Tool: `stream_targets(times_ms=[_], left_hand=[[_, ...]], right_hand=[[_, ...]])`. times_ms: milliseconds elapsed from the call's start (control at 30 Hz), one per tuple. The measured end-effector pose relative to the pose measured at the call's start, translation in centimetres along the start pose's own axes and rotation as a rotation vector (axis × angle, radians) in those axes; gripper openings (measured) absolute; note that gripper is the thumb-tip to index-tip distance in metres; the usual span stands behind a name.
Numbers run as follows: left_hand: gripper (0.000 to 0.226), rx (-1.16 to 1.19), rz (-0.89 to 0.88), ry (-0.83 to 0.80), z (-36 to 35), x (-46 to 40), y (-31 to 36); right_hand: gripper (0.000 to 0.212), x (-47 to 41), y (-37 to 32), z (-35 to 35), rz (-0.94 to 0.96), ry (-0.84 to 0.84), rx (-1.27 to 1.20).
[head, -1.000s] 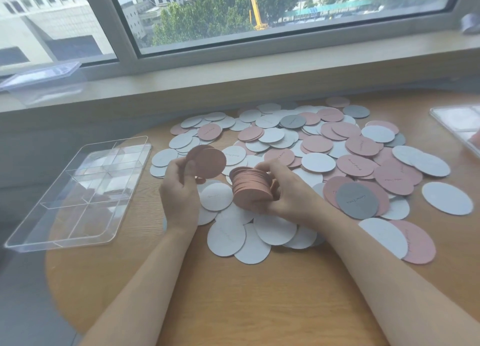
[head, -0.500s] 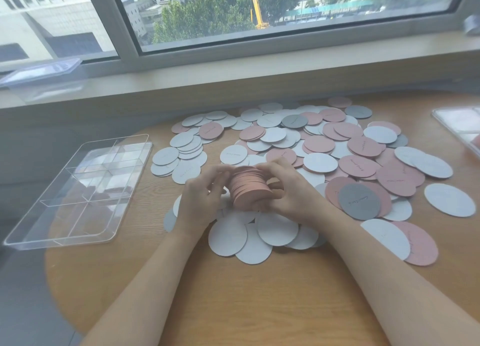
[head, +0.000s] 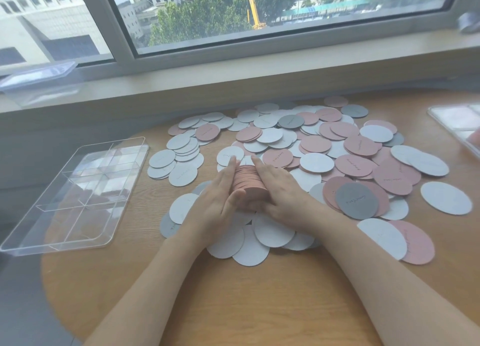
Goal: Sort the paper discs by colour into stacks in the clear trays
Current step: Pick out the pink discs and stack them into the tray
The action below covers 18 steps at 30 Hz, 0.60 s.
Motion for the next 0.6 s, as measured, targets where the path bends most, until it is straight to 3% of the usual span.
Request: stream_targets(times_ms=[133, 200, 300, 433, 500, 600], left_hand=[[0.08, -0.04, 0.005, -0.016, -0.4, -0.3, 0.3], [0.091, -0.071, -0.029, -0.02, -0.4, -0.2, 0.4], [0.087, -0.108, 0.014, -0.011, -0.7, -0.2, 0.3], [0.087, -0.065, 0.008, 0.004, -0.7, -0.2, 0.1], [0.084, -0.057, 0.003, 0.014, -0.6, -0.3, 0.0], [0.083, -0.047, -0.011, 0.019, -0.3, -0.3, -0.1]], right_hand=[[0.112, 0.0, 0.3, -0.3, -0.017, -0.025, 0.054], [0.113, 0.0, 0.2, -0.3, -0.016, -0.01, 0.067], [0.111, 0.2, -0.2, -0.1, -0.005, -0.006, 0.06], [0.084, 1.0, 0.0, 2.2, -0.042, -0.108, -0.288], [0.066, 0.9, 1.0, 3.5, -0.071, 0.013, -0.422], [0.056, -0.3, 3.1, 3.5, -0.151, 0.29, -0.122]])
Point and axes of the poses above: each hand's wrist, its own x-axis away from the middle knuckle, its own z-axis out of the back of the hand, y = z × x, the point moved 1 cm from there along -x, towards the middle knuckle, and after that the axes turned 5 degrees about x, right-handed, at the moved point
